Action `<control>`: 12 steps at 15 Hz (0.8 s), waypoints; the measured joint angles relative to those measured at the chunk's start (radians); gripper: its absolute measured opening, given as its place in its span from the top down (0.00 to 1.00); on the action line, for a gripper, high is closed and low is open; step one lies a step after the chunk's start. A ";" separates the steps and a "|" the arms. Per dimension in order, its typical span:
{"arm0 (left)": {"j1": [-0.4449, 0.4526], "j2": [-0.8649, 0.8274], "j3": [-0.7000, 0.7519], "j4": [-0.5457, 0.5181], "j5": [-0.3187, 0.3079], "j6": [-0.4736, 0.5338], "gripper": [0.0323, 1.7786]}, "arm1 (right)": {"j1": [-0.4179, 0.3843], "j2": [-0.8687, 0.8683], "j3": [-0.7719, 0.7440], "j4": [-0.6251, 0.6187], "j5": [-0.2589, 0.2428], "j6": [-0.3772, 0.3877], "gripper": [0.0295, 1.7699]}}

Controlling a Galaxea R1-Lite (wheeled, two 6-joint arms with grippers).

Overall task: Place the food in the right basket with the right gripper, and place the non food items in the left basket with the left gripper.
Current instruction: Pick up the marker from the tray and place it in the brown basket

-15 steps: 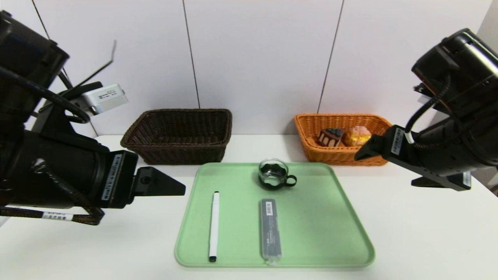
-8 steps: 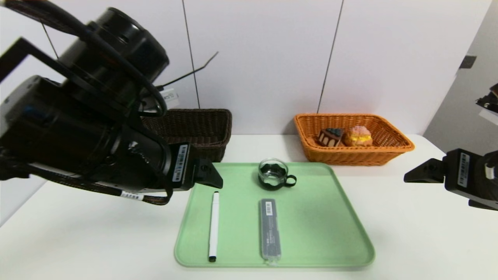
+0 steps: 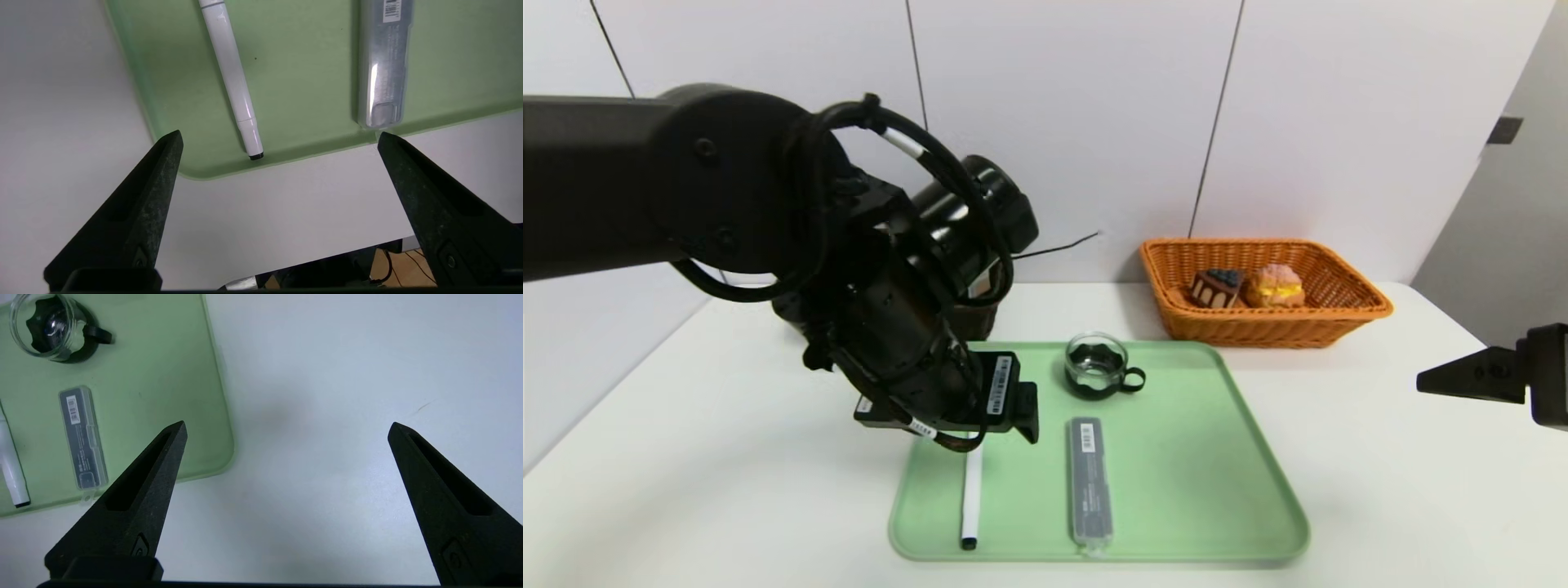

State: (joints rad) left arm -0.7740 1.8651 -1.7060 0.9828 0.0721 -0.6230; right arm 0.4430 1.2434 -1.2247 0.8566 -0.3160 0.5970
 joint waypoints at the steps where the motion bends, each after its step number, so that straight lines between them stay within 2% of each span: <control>1: 0.003 0.019 -0.006 0.005 0.000 0.001 0.05 | -0.007 -0.001 0.000 -0.001 0.010 -0.001 0.04; 4: 0.020 0.061 -0.011 0.007 -0.001 0.006 0.05 | -0.036 -0.002 -0.005 -0.034 0.034 0.001 0.04; 8: 0.033 0.129 -0.023 0.006 -0.001 0.000 0.05 | -0.084 -0.003 0.018 -0.095 0.104 0.011 0.04; 12: 0.045 0.181 -0.047 0.005 0.000 -0.005 0.05 | -0.099 -0.007 0.078 -0.168 0.118 0.013 0.04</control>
State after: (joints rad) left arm -0.7294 2.0460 -1.7530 0.9881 0.0726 -0.6277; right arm 0.3445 1.2368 -1.1468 0.6887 -0.1977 0.6100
